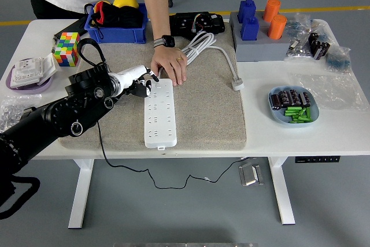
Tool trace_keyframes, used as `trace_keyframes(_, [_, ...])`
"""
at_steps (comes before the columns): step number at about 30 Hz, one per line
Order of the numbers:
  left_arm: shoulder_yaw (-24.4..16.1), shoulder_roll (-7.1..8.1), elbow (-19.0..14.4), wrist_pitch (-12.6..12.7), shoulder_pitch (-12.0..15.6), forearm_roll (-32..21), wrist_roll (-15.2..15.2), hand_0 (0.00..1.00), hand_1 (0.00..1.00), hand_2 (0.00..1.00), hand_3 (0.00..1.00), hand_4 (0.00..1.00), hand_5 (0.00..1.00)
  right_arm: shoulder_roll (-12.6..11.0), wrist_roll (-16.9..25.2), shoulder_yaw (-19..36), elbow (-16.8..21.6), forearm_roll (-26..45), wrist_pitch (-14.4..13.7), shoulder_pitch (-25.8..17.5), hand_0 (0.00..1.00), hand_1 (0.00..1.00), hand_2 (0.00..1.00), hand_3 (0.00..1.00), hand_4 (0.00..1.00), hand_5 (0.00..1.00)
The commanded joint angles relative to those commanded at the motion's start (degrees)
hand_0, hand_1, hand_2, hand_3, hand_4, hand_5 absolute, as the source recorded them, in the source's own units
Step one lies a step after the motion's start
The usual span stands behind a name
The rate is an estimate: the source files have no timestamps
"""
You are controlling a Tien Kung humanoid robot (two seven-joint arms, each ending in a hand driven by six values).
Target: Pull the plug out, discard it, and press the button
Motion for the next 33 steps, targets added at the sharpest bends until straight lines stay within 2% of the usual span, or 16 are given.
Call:
trace_keyframes(10, [0.0,0.27,-0.5,-0.5,0.2,-0.4,0.2,0.030,0.002,0.074,0.736,0.039,0.002,0.0,0.0,-0.2,0.0,0.0,0.0,0.0,0.767,0.729,0.724,0.713,0.883,0.658])
trace_keyframes(27, [4.9,-0.01,0.6,-0.4,-0.3,-2.9,0.2,0.030,0.002,0.074,0.723,0.040,0.002,0.1,0.0,0.0,0.1,0.0,-0.1,-0.1,0.767,0.729,0.724,0.713,0.883,0.658])
trace_keyframes(33, [1.9,0.60,-1.0,0.1,0.1,-1.2,-0.5,0.030,0.002,0.074,0.723,0.040,0.002,0.3,0.0,0.5,0.0,-0.1,-0.1,-0.1,0.767,0.729,0.724,0.713,0.883,0.658])
